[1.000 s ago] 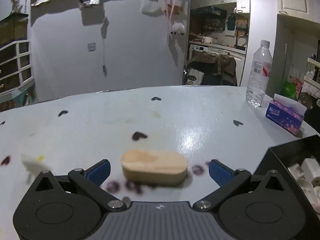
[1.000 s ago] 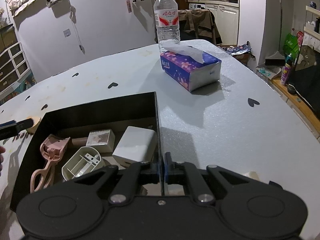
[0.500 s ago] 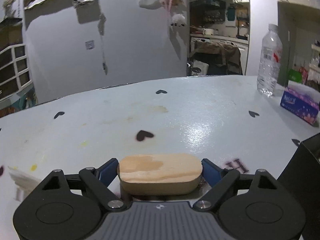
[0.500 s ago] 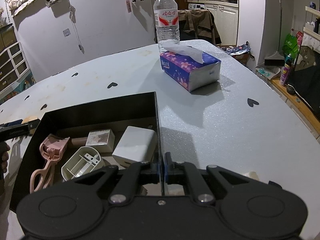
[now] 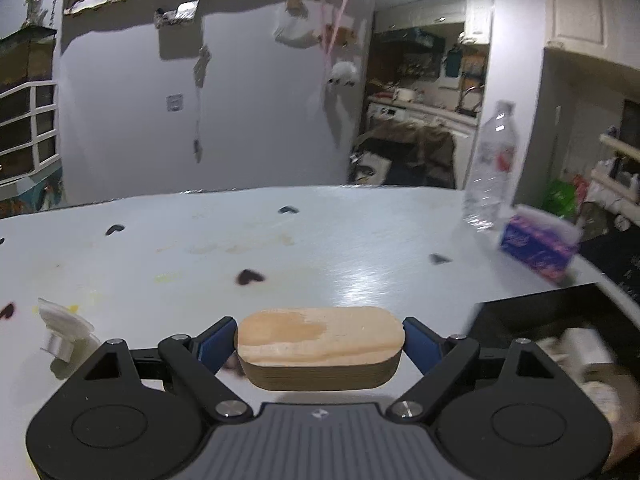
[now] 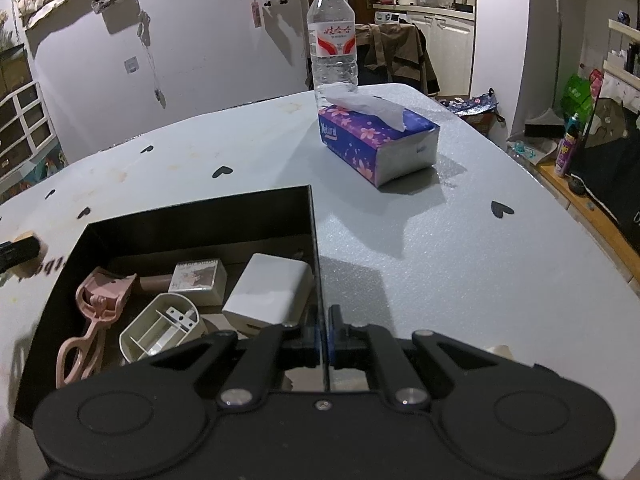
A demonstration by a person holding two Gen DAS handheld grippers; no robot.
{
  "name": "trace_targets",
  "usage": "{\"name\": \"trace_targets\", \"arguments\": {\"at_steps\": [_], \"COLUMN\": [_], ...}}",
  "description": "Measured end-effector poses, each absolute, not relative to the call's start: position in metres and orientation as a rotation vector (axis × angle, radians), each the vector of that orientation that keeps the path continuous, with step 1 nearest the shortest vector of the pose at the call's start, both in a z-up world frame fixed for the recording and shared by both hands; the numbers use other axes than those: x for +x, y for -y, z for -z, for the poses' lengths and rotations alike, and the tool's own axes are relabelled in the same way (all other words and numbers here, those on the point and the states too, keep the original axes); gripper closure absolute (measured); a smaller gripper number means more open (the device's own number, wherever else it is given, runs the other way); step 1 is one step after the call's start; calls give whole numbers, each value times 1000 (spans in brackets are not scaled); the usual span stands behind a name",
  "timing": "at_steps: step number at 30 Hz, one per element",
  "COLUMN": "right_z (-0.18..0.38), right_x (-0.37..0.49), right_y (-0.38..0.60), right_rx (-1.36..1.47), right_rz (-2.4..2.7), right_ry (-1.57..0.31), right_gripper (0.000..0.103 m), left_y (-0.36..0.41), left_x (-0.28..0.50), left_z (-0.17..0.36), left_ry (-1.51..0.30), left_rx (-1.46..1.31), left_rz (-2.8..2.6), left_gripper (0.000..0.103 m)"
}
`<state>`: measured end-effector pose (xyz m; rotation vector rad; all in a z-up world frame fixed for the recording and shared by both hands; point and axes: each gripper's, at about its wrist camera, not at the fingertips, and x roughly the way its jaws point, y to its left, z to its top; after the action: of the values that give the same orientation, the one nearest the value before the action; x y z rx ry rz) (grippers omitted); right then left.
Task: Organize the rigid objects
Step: 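Carry the wooden oval block into the black box and open the left tool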
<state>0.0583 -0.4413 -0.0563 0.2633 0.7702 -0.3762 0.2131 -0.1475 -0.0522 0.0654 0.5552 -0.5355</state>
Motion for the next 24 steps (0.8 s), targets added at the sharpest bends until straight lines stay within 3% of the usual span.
{"name": "trace_targets", "arguments": {"at_steps": [10,24], "right_z": [42,41], "right_x": [45,43], "right_y": [439,437], "right_rx": [273,250], "right_rz": [365,368], "right_ry": [-707,-691], "right_gripper": [99,99], "left_y": [182,288], "left_x": [161,175], "left_z": [11,30], "left_ry": [-556,-853], "left_rx": [15,-46], "left_rz": [693,785], "left_gripper": [15,15]}}
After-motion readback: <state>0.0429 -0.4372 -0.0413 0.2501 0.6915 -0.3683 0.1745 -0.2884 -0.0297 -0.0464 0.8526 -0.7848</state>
